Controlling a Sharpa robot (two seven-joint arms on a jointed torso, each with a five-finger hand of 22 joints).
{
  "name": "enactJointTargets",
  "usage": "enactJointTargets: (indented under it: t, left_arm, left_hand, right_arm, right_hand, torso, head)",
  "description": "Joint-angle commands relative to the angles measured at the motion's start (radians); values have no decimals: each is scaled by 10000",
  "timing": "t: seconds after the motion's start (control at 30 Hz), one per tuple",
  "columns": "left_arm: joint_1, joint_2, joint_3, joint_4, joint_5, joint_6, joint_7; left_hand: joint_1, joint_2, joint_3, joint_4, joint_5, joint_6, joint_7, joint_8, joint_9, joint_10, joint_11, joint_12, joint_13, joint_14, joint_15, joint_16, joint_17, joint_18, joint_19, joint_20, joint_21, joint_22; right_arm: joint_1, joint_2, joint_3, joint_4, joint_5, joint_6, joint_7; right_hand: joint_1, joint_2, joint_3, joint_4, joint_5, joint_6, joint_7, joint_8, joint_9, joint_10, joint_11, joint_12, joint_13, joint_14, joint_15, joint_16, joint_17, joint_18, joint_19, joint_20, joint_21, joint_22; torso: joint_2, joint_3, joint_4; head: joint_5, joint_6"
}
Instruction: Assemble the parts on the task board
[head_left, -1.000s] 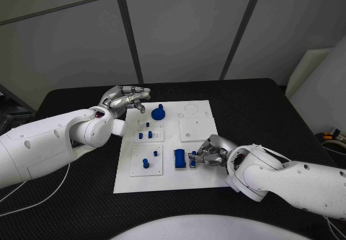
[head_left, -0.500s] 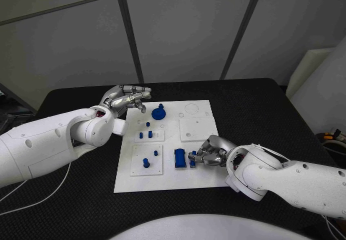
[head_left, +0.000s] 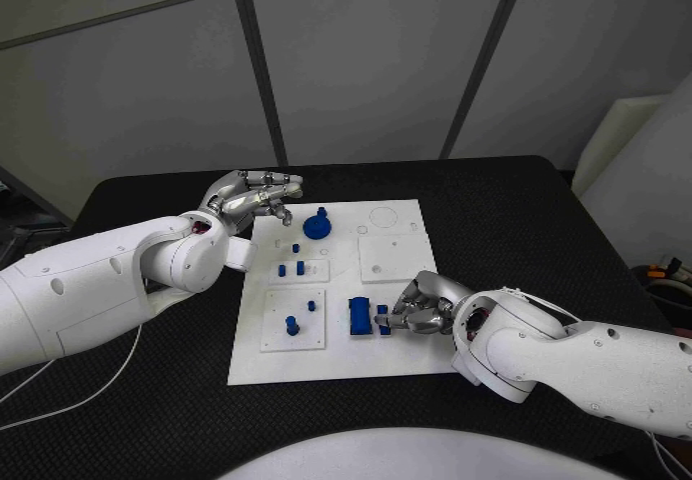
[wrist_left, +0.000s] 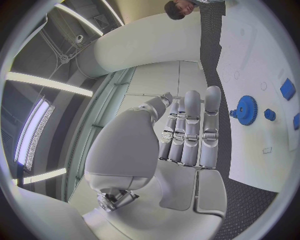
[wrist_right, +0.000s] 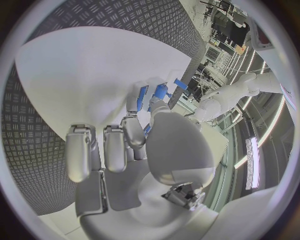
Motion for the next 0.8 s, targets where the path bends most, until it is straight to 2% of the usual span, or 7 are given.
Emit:
enactJointTargets:
  t: [0.03,0.23,0.6,0.7,0.8]
  left_arm:
    - [15,5,8,7,16,121,-8]
    - [15,9,8,-2,16,124,-9]
    - [14,32,7,-24,16,136,-14]
    - [14,24,7,-32,16,128,-10]
    - [12,21,6,-57,16,117,9]
  left_hand:
    - [-60,70,-67,15,-3,-64,-8,-40,-16,-99,5,42,12,-81,16,55,-13,346,-57,43,-62,-10]
    - [-61,71,-71,17,-3,-71,-4,-42,-16,-106,8,44,12,-83,18,56,-15,346,-57,44,-65,-12]
    - [-70,77,-80,29,-3,-82,6,-44,-16,-120,16,50,12,-87,24,59,-22,345,-58,48,-72,-16]
    - [-79,85,-86,39,-1,-89,11,-45,-15,-129,21,55,13,-90,29,62,-26,344,-58,52,-78,-20]
    - [-79,85,-86,39,-1,-89,11,-45,-15,-129,21,55,13,-90,29,62,-26,344,-58,52,-78,-20]
  right_arm:
    - [0,-14,-2,94,-380,142,260]
    - [0,-102,-3,142,-717,24,326]
    - [0,-299,-3,170,-1019,-430,597]
    - [0,-461,-3,141,-776,-800,1324]
    - [13,-707,2,-68,369,-1183,3060]
  right_hand:
    - [-150,-108,-259,12,-365,-12,13,54,29,-3,26,-46,1,602,-34,-1,355,-36,276,-73,-40,1789]
    - [-332,-118,-610,23,-778,-35,13,70,75,-4,30,-43,19,602,-30,-10,349,-34,270,-65,-49,1786]
    - [-380,-79,-725,23,-849,-64,19,67,91,-11,34,-53,20,599,-27,-25,328,-32,264,-63,-57,1780]
    - [-227,64,-760,-2,-788,-339,107,-89,48,-91,98,-213,-73,563,15,-132,167,7,147,-40,-176,1656]
    - [402,289,-664,-126,-716,-879,311,-403,-64,-397,264,-851,-482,460,141,-424,-247,139,-253,53,-590,1225]
  torso:
    - [3,-3,-4]
    - [-3,-1,2]
    - [1,1,1]
    - [-3,0,5]
    - [-32,-4,-25]
  head:
    - [13,3]
    - [8,17]
    - [-18,53]
    - [-26,75]
    - [-19,149]
